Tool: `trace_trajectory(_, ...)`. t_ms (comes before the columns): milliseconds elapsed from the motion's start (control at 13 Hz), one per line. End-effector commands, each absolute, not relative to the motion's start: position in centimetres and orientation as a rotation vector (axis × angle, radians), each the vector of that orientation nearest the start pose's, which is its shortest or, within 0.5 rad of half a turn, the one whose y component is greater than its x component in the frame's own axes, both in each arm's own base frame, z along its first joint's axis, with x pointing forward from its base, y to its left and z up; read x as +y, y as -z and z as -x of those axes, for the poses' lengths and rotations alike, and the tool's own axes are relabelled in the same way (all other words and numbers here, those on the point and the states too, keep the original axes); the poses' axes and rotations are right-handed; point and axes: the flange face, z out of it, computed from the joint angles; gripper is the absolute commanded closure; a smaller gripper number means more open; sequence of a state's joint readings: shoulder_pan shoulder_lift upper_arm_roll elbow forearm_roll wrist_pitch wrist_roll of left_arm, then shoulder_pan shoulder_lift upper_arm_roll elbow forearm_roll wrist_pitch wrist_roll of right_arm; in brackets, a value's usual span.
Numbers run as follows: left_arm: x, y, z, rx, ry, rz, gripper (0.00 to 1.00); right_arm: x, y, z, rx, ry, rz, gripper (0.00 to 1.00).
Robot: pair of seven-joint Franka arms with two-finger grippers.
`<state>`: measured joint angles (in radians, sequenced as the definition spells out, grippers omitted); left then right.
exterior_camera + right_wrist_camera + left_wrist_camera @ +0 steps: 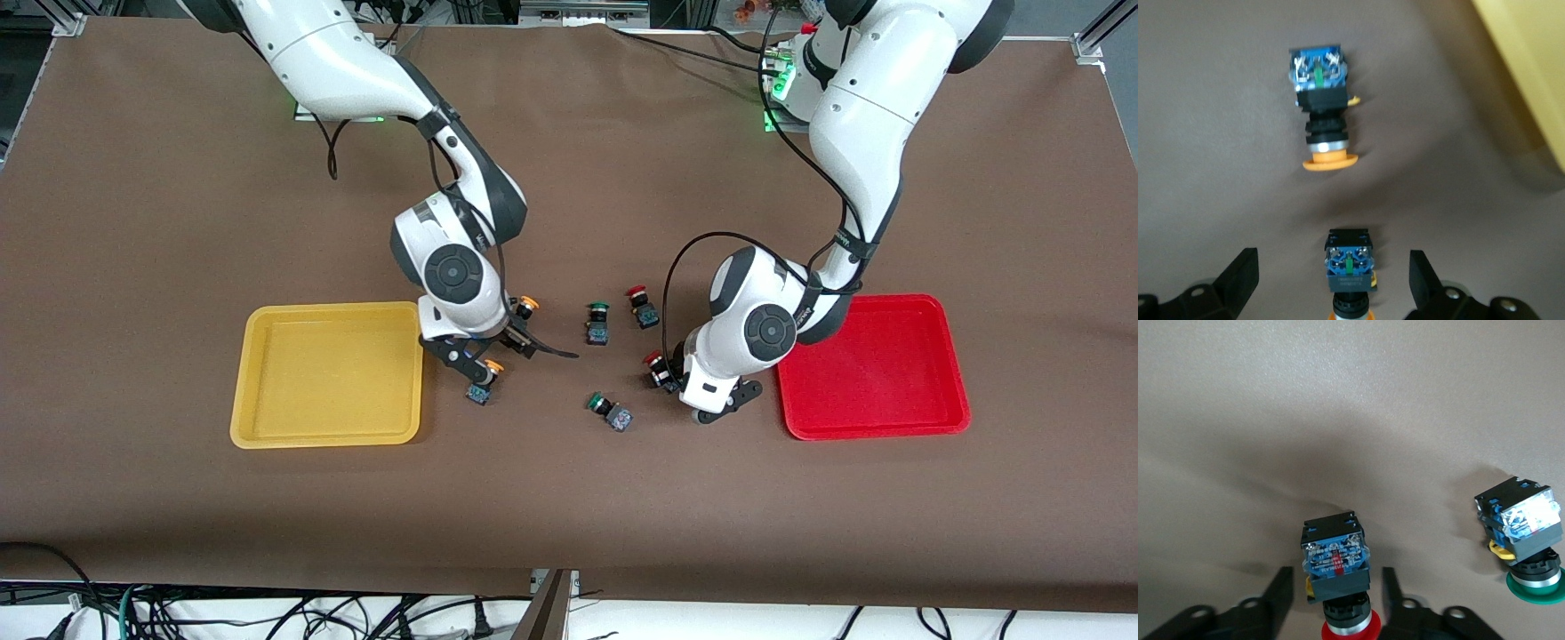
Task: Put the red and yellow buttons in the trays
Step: 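Grasp a red button with the left gripper while the right gripper grasps yellow, then drop the red button in the red tray while the right gripper drops yellow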
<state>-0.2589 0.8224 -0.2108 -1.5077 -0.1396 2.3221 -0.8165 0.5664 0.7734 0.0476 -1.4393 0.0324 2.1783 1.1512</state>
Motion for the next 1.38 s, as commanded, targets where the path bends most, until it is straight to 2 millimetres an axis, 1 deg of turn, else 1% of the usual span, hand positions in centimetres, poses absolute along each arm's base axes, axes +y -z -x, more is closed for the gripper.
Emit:
trace_trajectory(0,-30.5,-18.8,-65.0,-0.858,-0.240,3.230,0.93,41.7,-20.6,-57.3,0.890,-0.106,2.970,0.00)
trace_trajectory(77,-30.0,-19.6,-65.4,-0.870,-0.231,3.229,0.94,42.0,-19.8,-56.6,0.878,-0.102,2.973,0.00)
trace_trajectory(154,-28.6,-21.3,-66.2,-0.900,-0.226,3.225,0.93,41.8,-19.0,-56.2,0.875,-0.101,2.974,0.13)
trace_trajectory(231,-26.6,-23.6,-66.9,-0.916,-0.233,3.212,0.93,41.7,-18.7,-56.1,0.856,-0.100,2.979,0.44)
trace_trajectory(308,-24.0,-26.2,-67.7,-0.947,-0.235,3.199,0.93,41.5,-18.7,-56.2,0.851,-0.100,2.981,0.88)
trace_trajectory(385,-21.6,-28.0,-68.1,-0.981,-0.266,3.173,0.93,41.3,-18.9,-56.3,0.848,-0.105,2.984,1.00)
trace_trajectory(462,-18.6,-29.7,-68.3,-1.020,-0.303,3.140,0.93,41.4,-19.5,-56.5,0.836,-0.099,2.982,1.00)
trace_trajectory(538,-15.2,-30.7,-68.5,-1.056,-0.338,3.100,0.93,40.9,-21.3,-56.9,0.827,-0.099,2.990,1.00)
trace_trajectory(615,-11.8,-30.7,-68.6,-0.958,-0.360,3.084,0.93,39.0,-24.0,-58.1,0.764,-0.126,3.024,1.00)
trace_trajectory(692,-9.8,-30.3,-68.3,-0.796,-0.390,3.098,0.93,35.9,-26.1,-59.5,0.661,-0.178,3.068,1.00)
trace_trajectory(769,-7.8,-29.0,-68.0,-0.672,-0.431,3.113,0.92,31.9,-27.7,-61.0,0.560,-0.230,3.097,1.00)
trace_trajectory(846,-5.3,-27.2,-67.6,-0.610,-0.469,3.128,0.91,28.0,-27.8,-62.4,0.464,-0.274,3.114,1.00)
trace_trajectory(923,-4.8,-25.5,-67.2,-0.531,-0.508,3.144,0.90,23.6,-27.5,-64.1,0.422,-0.288,3.115,1.00)
trace_trajectory(1000,-4.5,-24.0,-66.5,-0.473,-0.547,3.148,0.90,19.5,-26.7,-65.3,0.370,-0.303,3.121,1.00)
trace_trajectory(1077,-4.5,-23.0,-65.8,-0.427,-0.547,3.157,0.90,15.2,-25.7,-66.2,0.295,-0.326,3.121,1.00)
trace_trajectory(1154,-4.5,-22.6,-65.5,-0.413,-0.535,3.163,0.91,9.9,-24.0,-66.9,0.241,-0.359,3.110,1.00)
trace_trajectory(1231,-4.6,-22.5,-65.4,-0.383,-0.521,3.144,0.88,6.1,-22.9,-67.2,0.210,-0.375,3.097,1.00)
trace_trajectory(1308,-4.9,-22.1,-65.3,-0.326,-0.514,3.110,0.62,4.5,-21.9,-67.2,0.203,-0.388,3.090,1.00)
